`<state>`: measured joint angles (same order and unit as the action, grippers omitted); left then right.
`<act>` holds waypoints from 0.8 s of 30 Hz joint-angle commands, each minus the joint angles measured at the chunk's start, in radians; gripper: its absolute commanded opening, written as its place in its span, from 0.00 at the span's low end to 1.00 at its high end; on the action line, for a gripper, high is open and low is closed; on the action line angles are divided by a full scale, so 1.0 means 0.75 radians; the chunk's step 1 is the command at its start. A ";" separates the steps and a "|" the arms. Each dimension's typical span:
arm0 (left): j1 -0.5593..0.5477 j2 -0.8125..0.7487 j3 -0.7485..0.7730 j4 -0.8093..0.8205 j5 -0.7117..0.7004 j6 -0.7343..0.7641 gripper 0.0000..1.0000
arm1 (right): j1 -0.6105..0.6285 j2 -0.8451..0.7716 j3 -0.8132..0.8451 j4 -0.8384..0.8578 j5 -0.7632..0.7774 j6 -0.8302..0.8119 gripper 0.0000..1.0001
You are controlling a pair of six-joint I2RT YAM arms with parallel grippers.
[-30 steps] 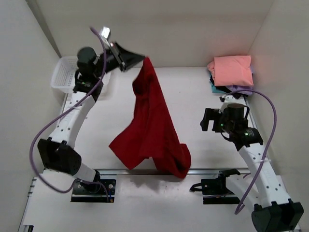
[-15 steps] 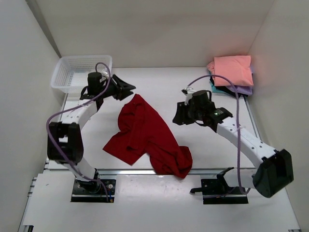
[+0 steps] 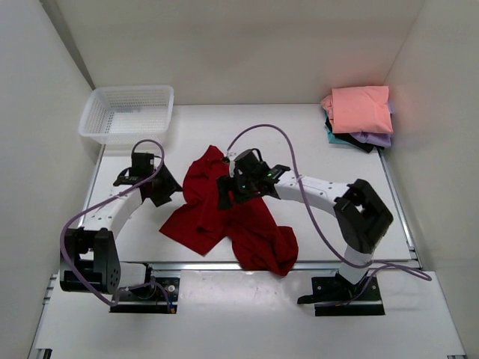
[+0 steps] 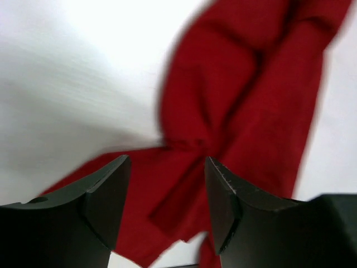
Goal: Fold and stack the t-shirts
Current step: Flatten out the tshirt
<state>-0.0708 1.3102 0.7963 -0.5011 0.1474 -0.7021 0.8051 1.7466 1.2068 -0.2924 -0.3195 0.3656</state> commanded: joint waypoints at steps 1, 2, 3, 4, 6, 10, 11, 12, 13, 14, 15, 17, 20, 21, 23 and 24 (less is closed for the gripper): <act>0.019 -0.029 -0.116 0.034 -0.086 0.057 0.65 | 0.057 0.085 0.093 0.073 0.054 0.044 0.67; 0.019 -0.021 -0.137 0.064 -0.062 0.042 0.64 | 0.049 0.109 0.101 0.077 0.050 0.052 0.67; 0.009 -0.021 -0.170 0.109 -0.047 0.034 0.63 | 0.051 0.131 0.119 0.079 0.048 0.052 0.66; -0.004 -0.009 -0.202 0.124 -0.035 0.012 0.62 | 0.051 0.162 0.131 0.087 0.048 0.050 0.66; -0.028 0.042 -0.235 0.181 -0.019 -0.025 0.62 | 0.047 0.223 0.182 0.083 0.039 0.054 0.66; -0.055 0.122 -0.256 0.300 0.024 -0.074 0.63 | 0.037 0.369 0.321 0.077 0.013 0.054 0.65; -0.061 0.139 -0.258 0.316 0.026 -0.099 0.63 | 0.041 0.405 0.342 0.069 0.013 0.048 0.65; -0.061 0.163 -0.254 0.341 0.034 -0.111 0.61 | 0.041 0.438 0.373 0.059 0.015 0.044 0.66; -0.067 0.212 -0.238 0.391 0.081 -0.125 0.42 | 0.053 0.479 0.411 0.057 0.003 0.048 0.65; -0.065 0.247 -0.227 0.402 0.098 -0.115 0.32 | 0.041 0.500 0.424 0.056 -0.016 0.050 0.63; -0.063 0.284 -0.227 0.416 0.142 -0.109 0.13 | 0.031 0.510 0.428 0.056 -0.020 0.048 0.56; -0.059 0.313 -0.205 0.423 0.186 -0.095 0.00 | 0.029 0.520 0.432 0.044 -0.044 0.046 0.37; -0.071 0.278 -0.186 0.392 0.192 -0.080 0.00 | -0.008 0.478 0.469 -0.031 -0.006 0.024 0.00; -0.065 0.229 -0.178 0.378 0.200 -0.082 0.00 | -0.018 0.435 0.497 -0.078 0.039 -0.023 0.00; -0.067 0.115 -0.156 0.331 0.153 -0.113 0.00 | -0.051 0.371 0.538 -0.164 0.141 -0.094 0.00; -0.067 0.088 -0.123 0.312 0.143 -0.121 0.00 | -0.077 0.310 0.551 -0.213 0.204 -0.111 0.00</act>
<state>-0.1154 1.4849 0.6521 -0.2256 0.2745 -0.7860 0.7975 2.1162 1.5490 -0.3679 -0.2924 0.3550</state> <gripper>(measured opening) 0.024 0.023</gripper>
